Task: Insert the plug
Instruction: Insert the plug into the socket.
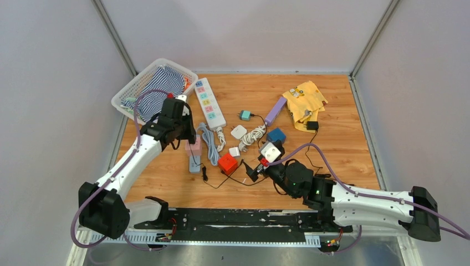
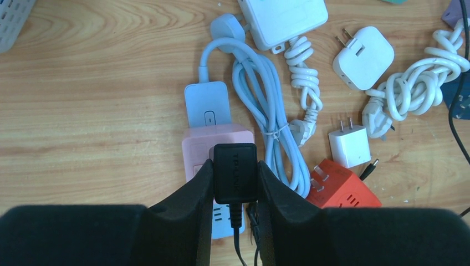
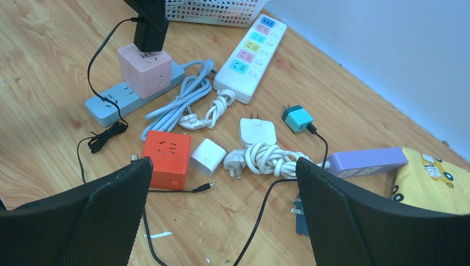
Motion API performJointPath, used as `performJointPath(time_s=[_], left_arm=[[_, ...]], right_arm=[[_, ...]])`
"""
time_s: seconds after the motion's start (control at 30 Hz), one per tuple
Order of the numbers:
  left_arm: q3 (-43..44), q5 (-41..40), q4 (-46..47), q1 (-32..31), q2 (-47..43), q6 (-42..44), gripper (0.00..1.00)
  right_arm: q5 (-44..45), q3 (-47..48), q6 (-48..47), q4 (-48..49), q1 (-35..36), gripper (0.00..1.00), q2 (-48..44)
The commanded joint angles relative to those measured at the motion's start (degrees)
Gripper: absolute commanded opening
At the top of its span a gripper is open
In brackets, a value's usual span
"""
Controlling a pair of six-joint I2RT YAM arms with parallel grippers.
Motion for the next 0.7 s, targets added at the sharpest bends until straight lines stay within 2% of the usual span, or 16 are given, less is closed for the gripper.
performJointPath(time_s=[0.0,0.27,0.4,0.67], left_arm=[[-6.82,2.34,-10.97,-1.20,0.56,-4.06,0.00],[-10.28,-0.49,-11.24,-1.41,-4.76,-8.05,0.00],[-9.29,-0.42,-11.19,-1.41,-1.81,-7.51,0.00],[-1.31,0.68,-11.68,-1.41,5.62,-3.69,0.00]], right_arm=[[1.99,-0.97,-0.23,0.33,-0.11,1.00,-1.14],[1.85,-0.45,-0.08,1.05,-0.11,1.00,1.14],[1.30,-0.41,0.18,1.12,-0.12,1.00,0.76],[1.12,-0.93,0.46,0.77,-0.11,1.00,-0.82]])
